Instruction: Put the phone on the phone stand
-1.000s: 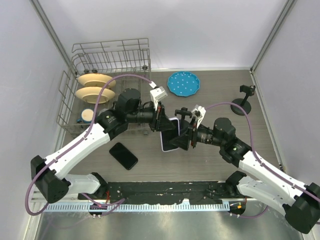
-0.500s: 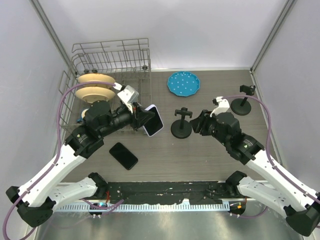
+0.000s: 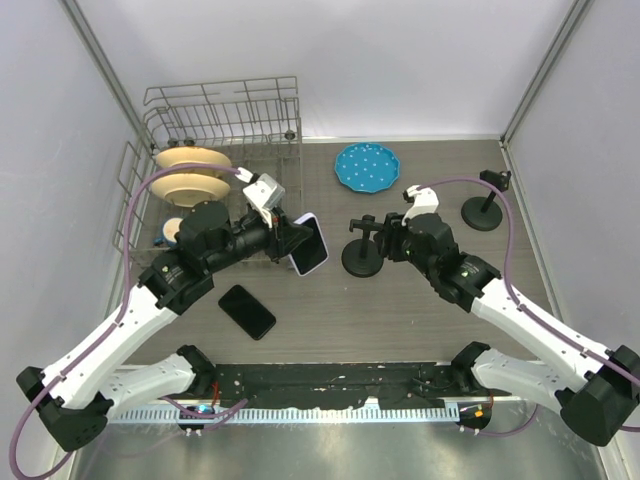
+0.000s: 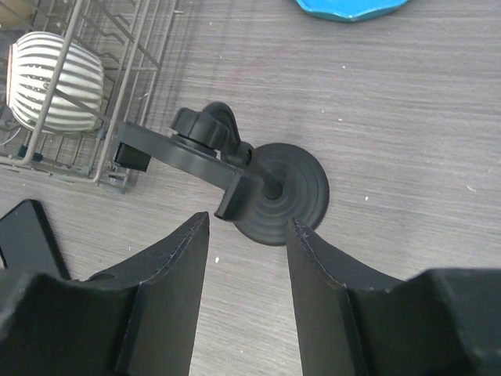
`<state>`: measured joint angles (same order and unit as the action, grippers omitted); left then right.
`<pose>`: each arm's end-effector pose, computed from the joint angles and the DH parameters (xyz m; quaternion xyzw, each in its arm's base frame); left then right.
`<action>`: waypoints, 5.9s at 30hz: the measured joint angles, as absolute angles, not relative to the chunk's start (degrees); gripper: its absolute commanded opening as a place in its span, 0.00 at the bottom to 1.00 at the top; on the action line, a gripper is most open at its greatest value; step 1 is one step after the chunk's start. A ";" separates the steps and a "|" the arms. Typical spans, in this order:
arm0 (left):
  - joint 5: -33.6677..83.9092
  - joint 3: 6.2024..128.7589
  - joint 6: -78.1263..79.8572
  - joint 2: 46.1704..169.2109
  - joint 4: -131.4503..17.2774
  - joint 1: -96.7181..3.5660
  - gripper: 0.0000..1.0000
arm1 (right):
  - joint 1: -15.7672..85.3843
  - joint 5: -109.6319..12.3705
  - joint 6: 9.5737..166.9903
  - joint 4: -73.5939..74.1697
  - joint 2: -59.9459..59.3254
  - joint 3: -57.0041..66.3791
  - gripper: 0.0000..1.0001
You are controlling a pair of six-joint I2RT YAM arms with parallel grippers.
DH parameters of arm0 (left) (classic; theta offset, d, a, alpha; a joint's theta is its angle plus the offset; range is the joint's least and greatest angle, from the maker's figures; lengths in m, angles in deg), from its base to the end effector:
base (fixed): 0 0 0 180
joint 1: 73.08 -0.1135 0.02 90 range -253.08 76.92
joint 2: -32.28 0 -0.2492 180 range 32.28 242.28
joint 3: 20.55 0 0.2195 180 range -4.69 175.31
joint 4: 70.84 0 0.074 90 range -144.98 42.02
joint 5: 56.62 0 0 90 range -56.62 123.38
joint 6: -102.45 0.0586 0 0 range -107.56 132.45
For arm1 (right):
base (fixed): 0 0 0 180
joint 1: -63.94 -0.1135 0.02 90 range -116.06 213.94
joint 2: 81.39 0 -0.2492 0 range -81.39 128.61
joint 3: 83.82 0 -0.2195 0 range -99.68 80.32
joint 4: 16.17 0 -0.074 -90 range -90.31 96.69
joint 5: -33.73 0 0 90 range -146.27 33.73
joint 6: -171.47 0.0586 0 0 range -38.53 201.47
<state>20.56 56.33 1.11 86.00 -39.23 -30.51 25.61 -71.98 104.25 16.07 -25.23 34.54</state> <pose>0.1415 -0.1476 0.3814 0.2728 0.7051 -0.3695 0.5402 0.1794 0.1216 0.2827 -0.0431 0.8455 0.1638 0.5064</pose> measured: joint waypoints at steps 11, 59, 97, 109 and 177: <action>17.66 56.33 0.94 88.25 -39.54 -30.49 0.00 | 24.49 -72.26 99.38 10.57 -20.60 34.54 0.34; 5.59 60.02 -0.48 94.04 -60.20 -30.44 0.00 | 24.67 -58.25 93.37 27.96 -18.02 23.07 0.52; -1.12 57.88 3.10 95.57 -63.65 -30.44 0.00 | 27.69 -55.32 85.74 -1.45 -35.57 48.99 0.48; 0.83 56.00 5.86 91.55 -61.20 -30.44 0.00 | 27.69 -52.96 78.88 -11.44 -33.32 50.02 0.40; -26.52 69.11 12.54 117.14 -66.32 -30.29 0.00 | 40.23 -31.08 86.22 -4.08 -19.28 39.20 0.01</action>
<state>-26.52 69.11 12.54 117.14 -66.32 -30.29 40.23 -31.08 86.22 -4.08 -19.28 39.20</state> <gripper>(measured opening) 0.185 0.181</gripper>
